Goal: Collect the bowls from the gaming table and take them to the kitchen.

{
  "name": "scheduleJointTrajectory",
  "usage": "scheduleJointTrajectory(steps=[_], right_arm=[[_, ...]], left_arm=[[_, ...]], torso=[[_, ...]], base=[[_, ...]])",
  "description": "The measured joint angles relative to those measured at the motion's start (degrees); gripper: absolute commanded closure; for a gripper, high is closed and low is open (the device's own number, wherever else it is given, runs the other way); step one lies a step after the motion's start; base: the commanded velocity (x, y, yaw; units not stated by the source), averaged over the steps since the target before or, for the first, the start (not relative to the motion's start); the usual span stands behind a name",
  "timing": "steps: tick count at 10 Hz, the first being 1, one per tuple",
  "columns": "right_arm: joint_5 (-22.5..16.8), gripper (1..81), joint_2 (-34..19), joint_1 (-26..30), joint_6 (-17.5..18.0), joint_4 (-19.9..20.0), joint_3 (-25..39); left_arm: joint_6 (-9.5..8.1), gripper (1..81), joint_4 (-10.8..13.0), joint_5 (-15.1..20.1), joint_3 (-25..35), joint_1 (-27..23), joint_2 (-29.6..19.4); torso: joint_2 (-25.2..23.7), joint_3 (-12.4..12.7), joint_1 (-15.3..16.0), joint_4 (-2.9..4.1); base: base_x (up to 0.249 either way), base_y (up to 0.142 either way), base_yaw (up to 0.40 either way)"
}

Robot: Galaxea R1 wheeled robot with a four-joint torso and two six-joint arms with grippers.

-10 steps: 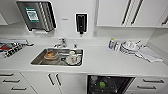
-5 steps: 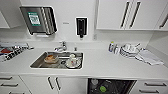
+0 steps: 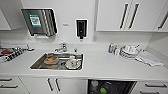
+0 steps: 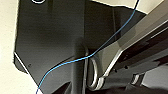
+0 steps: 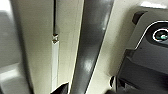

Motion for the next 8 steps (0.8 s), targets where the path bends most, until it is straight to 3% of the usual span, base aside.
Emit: scheduleJointTrajectory(steps=[2,5,8], right_arm=[[0.35,1.0,-0.60,3.67,0.96,0.02,1.37],[2.01,1.0,-5.51,9.63,1.27,0.17,10.00],[0.74,1.0,-8.55,7.34,-0.20,-2.39,11.79]], left_arm=[[0.02,1.0,0.02,1.30,0.00,0.01,0.05],[0.22,1.0,0.02,1.38,0.00,0.00,0.33],[0.22,1.0,0.02,1.41,0.00,-0.29,0.35]], torso=[[-0.02,0.00,0.00,0.00],[-0.02,0.00,0.07,0.00],[-0.02,0.00,0.07,0.00]], base=[[0.000,0.000,0.000],[0.000,0.000,0.000],[0.000,0.000,0.000]])
